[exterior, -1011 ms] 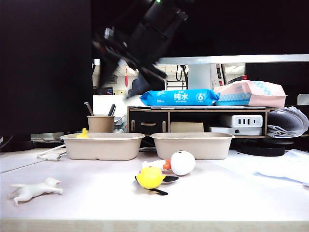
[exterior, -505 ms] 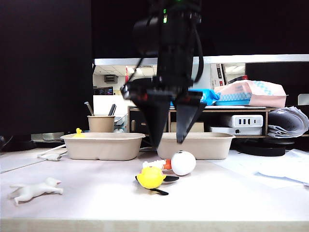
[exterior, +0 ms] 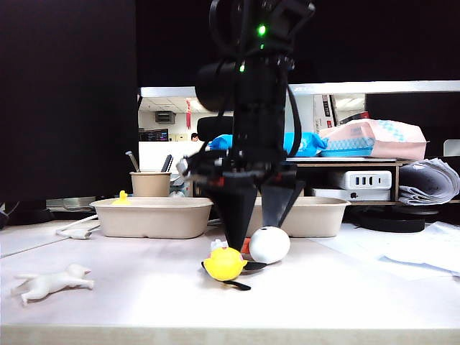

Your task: Put the dolls with similar colors into the same paper box, while dolls with different colors go into separate paper boxes.

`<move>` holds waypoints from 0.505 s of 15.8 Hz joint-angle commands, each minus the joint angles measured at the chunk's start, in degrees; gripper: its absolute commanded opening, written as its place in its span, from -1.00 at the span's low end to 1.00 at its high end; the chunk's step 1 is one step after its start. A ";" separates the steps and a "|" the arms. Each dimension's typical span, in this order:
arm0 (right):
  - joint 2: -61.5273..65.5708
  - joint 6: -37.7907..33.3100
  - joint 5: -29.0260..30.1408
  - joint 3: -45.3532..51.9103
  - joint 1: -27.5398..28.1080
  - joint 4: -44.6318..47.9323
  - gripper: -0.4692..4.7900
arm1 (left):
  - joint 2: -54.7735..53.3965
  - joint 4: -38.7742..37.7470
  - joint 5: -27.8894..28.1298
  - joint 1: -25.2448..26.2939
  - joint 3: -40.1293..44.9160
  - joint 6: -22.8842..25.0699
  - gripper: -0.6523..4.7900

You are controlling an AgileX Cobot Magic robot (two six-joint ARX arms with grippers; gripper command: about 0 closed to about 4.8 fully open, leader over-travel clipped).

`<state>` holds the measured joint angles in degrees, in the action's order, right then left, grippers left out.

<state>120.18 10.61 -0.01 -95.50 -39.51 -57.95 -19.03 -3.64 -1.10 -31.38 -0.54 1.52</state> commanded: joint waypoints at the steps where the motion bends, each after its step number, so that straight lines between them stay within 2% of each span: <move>1: 0.66 0.22 -0.17 -0.20 -0.09 1.22 0.30 | -0.09 1.11 -0.20 -0.02 -0.13 0.00 -0.78; 2: 0.66 0.22 -0.52 -0.22 -0.13 2.05 -0.06 | -0.09 1.11 -0.20 -0.02 -0.11 0.00 -0.78; 3: 0.63 0.20 -0.52 -0.22 -0.13 2.49 -0.21 | -0.09 1.07 -0.20 -0.02 -0.11 0.00 -0.78; 8: 0.61 -0.07 -2.01 -0.31 -0.11 3.15 -0.28 | 1.27 0.90 -0.20 -0.02 -0.11 0.00 -0.78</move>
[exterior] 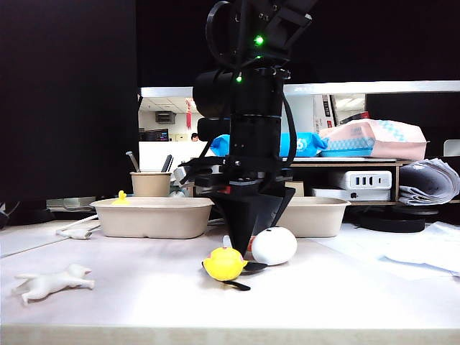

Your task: Put the dolls with similar colors into the same paper box, while dolls with different colors go into separate paper boxes.

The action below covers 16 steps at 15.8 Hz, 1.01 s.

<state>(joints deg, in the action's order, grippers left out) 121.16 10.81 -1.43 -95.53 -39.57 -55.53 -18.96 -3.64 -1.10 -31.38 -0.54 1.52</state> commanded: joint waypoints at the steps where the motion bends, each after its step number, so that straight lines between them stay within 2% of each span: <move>1: -0.48 -0.33 -0.59 -0.42 0.00 0.70 -0.28 | 1.90 0.90 -0.20 -0.02 -0.11 0.00 -0.78; 3: -1.64 -0.28 -0.83 -0.46 0.00 0.90 -0.28 | 4.11 0.90 -0.20 0.00 -0.09 0.00 -0.78; 7: -5.60 -0.28 -2.10 -0.46 0.85 7.56 -0.28 | 8.83 0.90 -0.20 0.02 -0.09 0.00 -0.78; 9: -7.17 -0.31 -6.69 -0.50 2.95 12.76 -0.28 | 12.33 0.81 -0.20 0.02 -0.09 0.00 -0.78; 11: -7.21 -0.28 -8.09 -0.57 4.81 15.91 -0.28 | 15.39 0.70 -0.22 0.04 -0.09 0.00 -0.78; 16: -6.51 -0.24 -7.02 -0.52 8.31 26.34 -0.26 | 18.75 1.03 -0.22 0.09 -0.07 0.00 -0.78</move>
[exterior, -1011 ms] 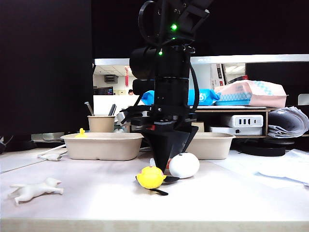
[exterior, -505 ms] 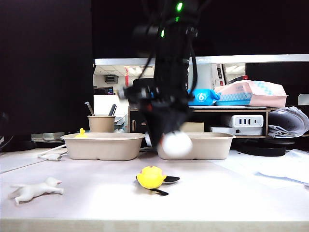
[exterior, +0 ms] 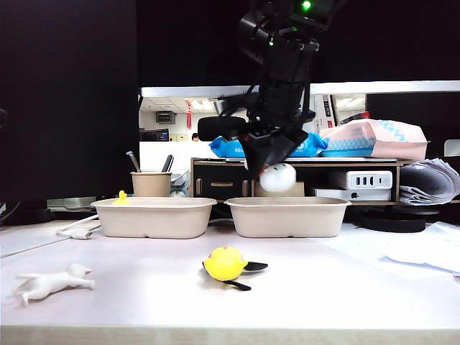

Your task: Put the dolls with similar colors into the same paper box, while dolls with different colors go into separate paper boxes.

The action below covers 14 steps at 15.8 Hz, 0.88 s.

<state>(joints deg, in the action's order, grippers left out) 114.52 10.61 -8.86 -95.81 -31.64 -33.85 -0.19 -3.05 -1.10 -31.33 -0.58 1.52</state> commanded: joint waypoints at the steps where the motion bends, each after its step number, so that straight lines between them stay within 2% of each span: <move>1: 0.13 -0.07 0.48 -0.24 0.81 5.81 -0.26 | -0.02 0.39 -0.22 0.04 -0.02 0.00 -0.78; 2: 0.13 -0.07 0.70 -0.24 0.79 6.16 -0.24 | -0.02 0.39 -0.20 0.04 -0.04 0.00 -0.78; 3: 0.11 -0.11 1.29 -0.28 0.79 6.21 -0.02 | -0.02 0.39 -0.22 0.04 -0.04 0.00 -0.78; 4: 0.09 -0.09 1.25 -0.28 0.79 5.70 0.09 | -0.02 0.39 -0.22 0.04 -0.04 0.00 -0.78; 7: -0.35 -0.11 1.49 -0.31 0.68 1.73 0.12 | -1.49 0.52 -0.20 0.02 -0.07 0.00 -0.78; 8: -1.70 -1.31 2.45 -0.72 0.55 -2.36 0.12 | -5.68 0.55 -0.22 -0.13 -0.09 0.00 -0.78; 9: -2.75 -3.37 8.15 -1.66 0.31 -6.67 0.13 | -10.29 0.52 -0.22 -0.59 -0.07 0.00 -0.78; 10: -3.74 -3.76 15.12 -2.36 0.02 -11.45 0.26 | -14.21 0.52 -0.22 -0.94 -0.07 0.00 -0.78; 13: -4.17 -5.07 16.52 -2.08 -4.24 -24.28 0.68 | -21.75 0.55 -0.20 -4.13 -0.04 -0.68 -0.78; 14: -4.04 -5.07 16.44 -1.11 -6.51 -26.32 0.71 | -22.40 0.39 -0.20 -5.95 -0.04 -0.68 -0.78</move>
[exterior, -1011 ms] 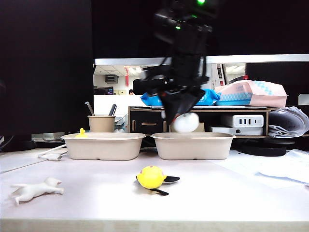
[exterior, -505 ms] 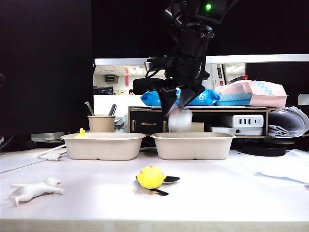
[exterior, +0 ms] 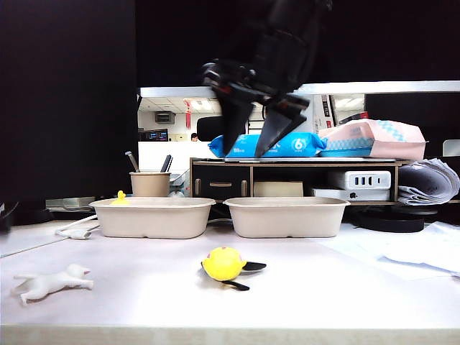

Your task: Put the dolls with similar colors into the same paper box, while dolls with different colors go into separate paper boxes.

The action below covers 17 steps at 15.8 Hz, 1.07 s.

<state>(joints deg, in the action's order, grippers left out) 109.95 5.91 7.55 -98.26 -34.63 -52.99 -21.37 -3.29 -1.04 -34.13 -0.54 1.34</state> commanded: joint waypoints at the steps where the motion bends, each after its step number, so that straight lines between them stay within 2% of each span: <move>1: 0.52 -0.57 -0.50 2.54 -6.05 -7.58 0.71 | -1.62 0.63 -0.28 -4.59 -0.09 -0.50 -0.78; 5: 0.68 -0.66 -9.22 4.02 -13.94 -8.04 0.71 | -1.62 0.66 -0.24 -5.44 -0.09 -0.50 -0.78; 6: 0.96 -1.44 -10.54 4.02 -15.45 -8.28 0.88 | -1.60 0.63 -0.28 -5.44 -0.09 -0.50 -0.78; 7: 1.31 -1.64 -10.56 4.02 -16.09 -8.31 1.00 | -1.60 0.63 -0.26 -5.44 -0.09 -0.50 -0.78; 9: 2.73 -4.26 -10.60 4.02 -16.74 -9.18 1.00 | -1.60 0.63 -0.26 -5.44 -0.09 -0.50 -0.78; 17: 7.19 -5.55 -10.64 4.11 -17.33 -10.19 1.00 | -1.60 0.63 -0.26 -5.44 -0.09 -0.50 -0.78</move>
<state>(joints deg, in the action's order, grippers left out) 116.79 0.84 -3.01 -94.08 -51.83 -62.57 -22.98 -3.60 -1.30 -39.66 -0.51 1.19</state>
